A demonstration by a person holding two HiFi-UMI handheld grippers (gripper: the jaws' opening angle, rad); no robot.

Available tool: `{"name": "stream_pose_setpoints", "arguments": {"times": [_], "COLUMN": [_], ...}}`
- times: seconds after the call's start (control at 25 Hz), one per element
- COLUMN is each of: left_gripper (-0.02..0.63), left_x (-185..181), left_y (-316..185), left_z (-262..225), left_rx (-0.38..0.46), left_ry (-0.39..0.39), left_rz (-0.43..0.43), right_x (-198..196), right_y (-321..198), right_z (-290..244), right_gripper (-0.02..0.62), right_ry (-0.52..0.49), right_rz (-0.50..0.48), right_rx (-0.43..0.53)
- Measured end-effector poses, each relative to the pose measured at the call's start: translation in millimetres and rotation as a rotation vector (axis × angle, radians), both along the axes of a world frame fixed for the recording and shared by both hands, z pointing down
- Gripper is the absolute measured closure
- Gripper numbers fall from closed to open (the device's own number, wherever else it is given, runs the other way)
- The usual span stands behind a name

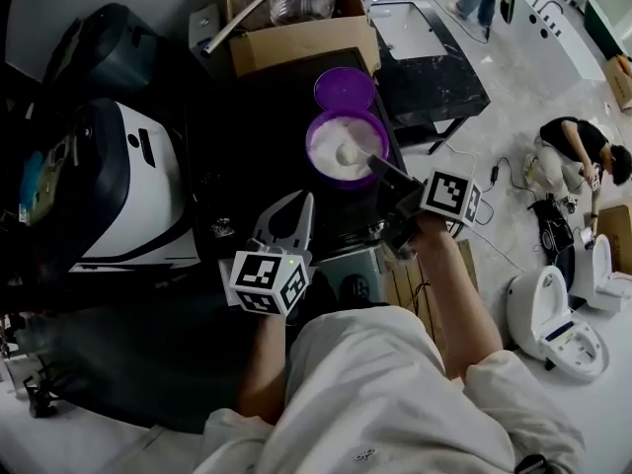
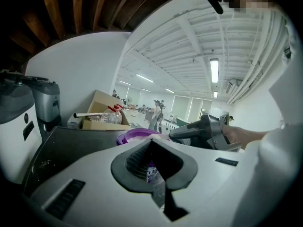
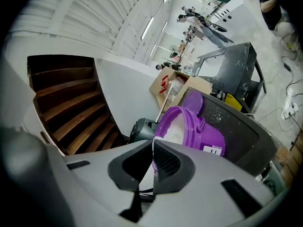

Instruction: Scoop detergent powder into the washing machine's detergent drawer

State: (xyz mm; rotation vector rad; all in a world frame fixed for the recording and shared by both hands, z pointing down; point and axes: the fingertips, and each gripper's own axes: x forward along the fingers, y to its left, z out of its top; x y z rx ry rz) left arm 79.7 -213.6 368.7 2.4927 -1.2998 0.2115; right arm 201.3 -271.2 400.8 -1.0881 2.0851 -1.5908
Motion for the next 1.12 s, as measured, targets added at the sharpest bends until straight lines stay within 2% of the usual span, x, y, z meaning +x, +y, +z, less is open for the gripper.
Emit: {"name": "stream_pose_setpoints", "arguments": {"times": [0.2,0.52,1.12], "left_gripper": [0.594,0.594,0.594], "left_x": [1.2,2.6,-8.1], "left_y": [9.1,28.1,46.3], "left_z": [-3.2,-3.0,3.4], "left_rx": [0.008,0.006,-0.010], "left_ry": [-0.002,-0.024,-0.022], "left_rz": [-0.033,-0.085,-0.134], "right_x": [8.6,20.3,10.7], "right_y": [2.0,2.8,16.2], "right_z": [-4.3,3.4,-13.2], "right_gripper": [0.584,0.584,0.584], "right_ry": [-0.042,-0.164,-0.227], "right_rz": [0.029,0.072,0.025], "right_rx": [0.013,-0.014,0.026]}}
